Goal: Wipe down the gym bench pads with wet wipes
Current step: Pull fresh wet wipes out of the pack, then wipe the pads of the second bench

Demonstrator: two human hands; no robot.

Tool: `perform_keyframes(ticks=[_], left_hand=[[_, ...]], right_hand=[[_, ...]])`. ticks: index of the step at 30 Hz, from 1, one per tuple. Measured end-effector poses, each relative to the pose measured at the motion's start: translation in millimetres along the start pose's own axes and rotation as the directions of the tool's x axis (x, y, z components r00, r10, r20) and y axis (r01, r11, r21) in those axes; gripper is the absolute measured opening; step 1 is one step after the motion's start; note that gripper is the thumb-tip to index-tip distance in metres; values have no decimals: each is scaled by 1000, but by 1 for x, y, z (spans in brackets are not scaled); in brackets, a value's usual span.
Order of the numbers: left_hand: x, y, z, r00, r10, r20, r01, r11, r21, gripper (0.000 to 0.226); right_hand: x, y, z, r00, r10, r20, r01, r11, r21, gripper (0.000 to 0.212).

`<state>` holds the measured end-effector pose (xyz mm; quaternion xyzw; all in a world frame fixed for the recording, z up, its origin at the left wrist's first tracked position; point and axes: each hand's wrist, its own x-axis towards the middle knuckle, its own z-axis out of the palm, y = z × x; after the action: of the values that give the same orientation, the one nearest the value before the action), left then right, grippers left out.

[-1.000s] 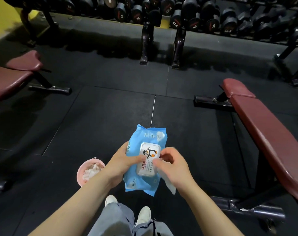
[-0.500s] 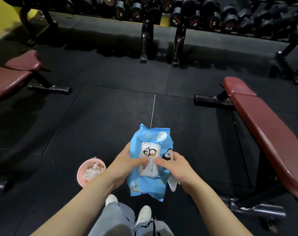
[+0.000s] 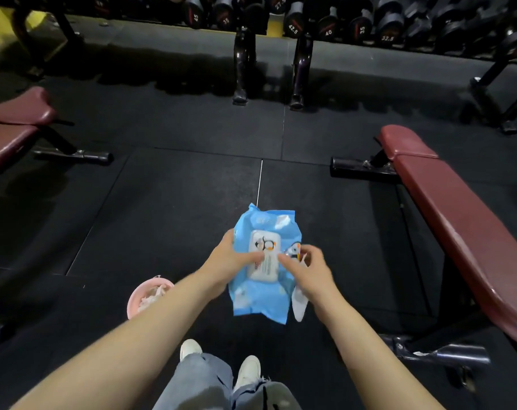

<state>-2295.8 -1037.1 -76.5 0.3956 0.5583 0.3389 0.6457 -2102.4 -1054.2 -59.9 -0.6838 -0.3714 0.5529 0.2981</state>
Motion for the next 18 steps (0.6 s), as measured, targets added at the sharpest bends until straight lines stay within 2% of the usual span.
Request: perform_keyframes(ticks=[1,3,5,8,11,14,18], left_hand=[[18,4,-1,997,-55,-52,61,991,118,85],[47,8,-6,967,-124,-221,209,885,417,109],[63,10,-8,965,-112,-237,228,803,551,104],[64,14,10,994,-59,-90,99,827,553,69],[49,17,37,997,-21,80,-18,891,454,41],[33,22,56,970,-21,244,-82,910,406,45],[25,32,73,902,-2,431,-189,897,399,63]], right_hand=[[7,-1,-6,997,-15,-75,14,1000,-17,58],[19,0,-20,989,-9,-144,10,1000,5,55],[26,1,-33,988,12,-155,-3,998,59,46],[27,3,-44,979,-12,-203,31,995,91,39],[23,0,-55,978,-10,-210,45,985,166,29],[15,-5,-67,997,-14,-81,35,963,268,21],[0,-17,-80,996,-88,26,74,940,332,23]])
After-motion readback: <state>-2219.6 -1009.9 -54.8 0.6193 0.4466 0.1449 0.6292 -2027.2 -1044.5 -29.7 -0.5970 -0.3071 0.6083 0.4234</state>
